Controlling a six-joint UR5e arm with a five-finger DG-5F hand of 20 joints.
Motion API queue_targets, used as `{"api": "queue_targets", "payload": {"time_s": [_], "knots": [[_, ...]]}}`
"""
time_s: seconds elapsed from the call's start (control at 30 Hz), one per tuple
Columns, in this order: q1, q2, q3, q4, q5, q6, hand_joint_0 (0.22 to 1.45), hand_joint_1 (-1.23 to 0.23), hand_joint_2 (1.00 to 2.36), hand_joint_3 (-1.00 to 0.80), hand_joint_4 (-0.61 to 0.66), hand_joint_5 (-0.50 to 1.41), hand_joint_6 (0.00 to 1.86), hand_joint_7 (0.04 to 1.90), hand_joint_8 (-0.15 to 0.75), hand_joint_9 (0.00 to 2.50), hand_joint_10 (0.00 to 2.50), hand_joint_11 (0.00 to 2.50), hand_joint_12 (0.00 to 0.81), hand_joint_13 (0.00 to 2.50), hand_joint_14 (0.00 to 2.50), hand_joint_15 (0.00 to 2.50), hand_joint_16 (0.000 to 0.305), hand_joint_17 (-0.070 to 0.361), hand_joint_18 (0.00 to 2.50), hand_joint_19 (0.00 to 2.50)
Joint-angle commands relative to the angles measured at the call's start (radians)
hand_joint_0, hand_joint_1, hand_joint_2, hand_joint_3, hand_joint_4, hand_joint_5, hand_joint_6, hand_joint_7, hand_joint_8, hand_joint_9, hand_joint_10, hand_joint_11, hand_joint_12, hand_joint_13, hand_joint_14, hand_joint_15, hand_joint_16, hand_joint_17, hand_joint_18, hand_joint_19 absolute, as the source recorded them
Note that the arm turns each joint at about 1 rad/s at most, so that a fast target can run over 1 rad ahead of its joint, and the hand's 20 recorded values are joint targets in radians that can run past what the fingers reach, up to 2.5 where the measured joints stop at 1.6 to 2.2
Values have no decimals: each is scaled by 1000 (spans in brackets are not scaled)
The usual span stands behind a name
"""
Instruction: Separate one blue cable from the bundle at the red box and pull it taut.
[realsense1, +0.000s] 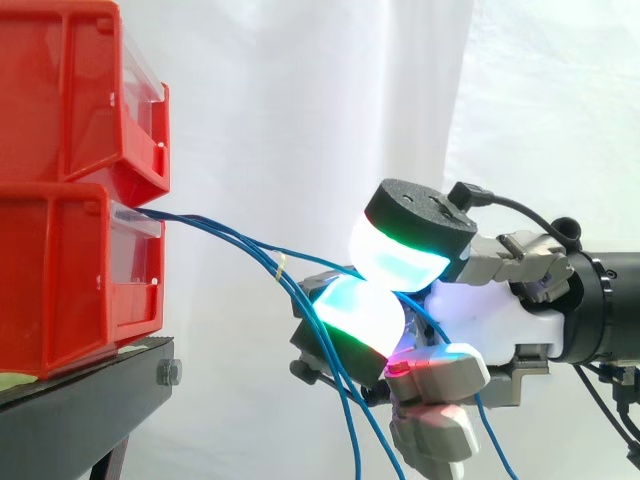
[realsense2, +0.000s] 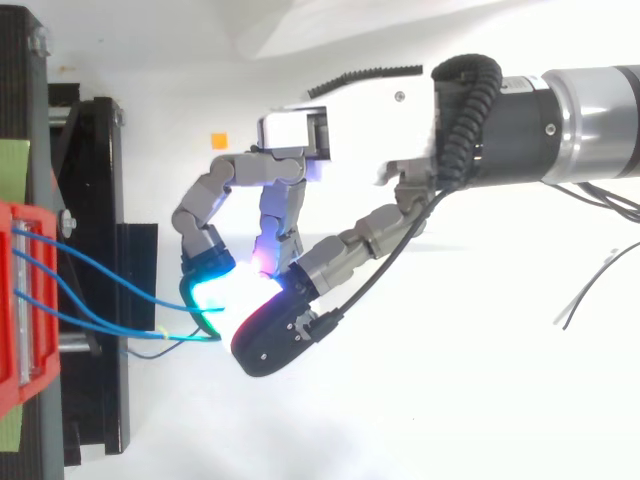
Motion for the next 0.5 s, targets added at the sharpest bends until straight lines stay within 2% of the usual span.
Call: {"api": "queue_targets", "payload": {"time_s": [0.0,0.13,0.23,0.37,0.47], "knots": [[-1,1,0,-7,-6,-2,661,-763,1017,-152,-22,-147,937,1155,403,1213,22,1124,453,1181,23,669,54,122,1120,673],[-3,15,-5,-12,-14,-5,663,-759,1016,-162,-12,-148,937,1147,413,1213,22,1149,452,1176,24,667,54,122,1113,669],[-4,38,-35,-15,-11,-6,666,-756,1016,-173,-6,-150,939,1133,408,1251,21,1249,447,1176,25,681,52,117,1100,641],[0,88,-112,-4,-3,-6,670,-752,1017,-181,-1,-152,940,1118,406,1278,18,1337,430,1230,22,748,46,104,1078,625],[2,137,-192,39,41,-2,675,-749,1016,-186,4,-154,940,1113,404,1303,15,1430,411,1290,25,876,43,97,1075,617]]}}
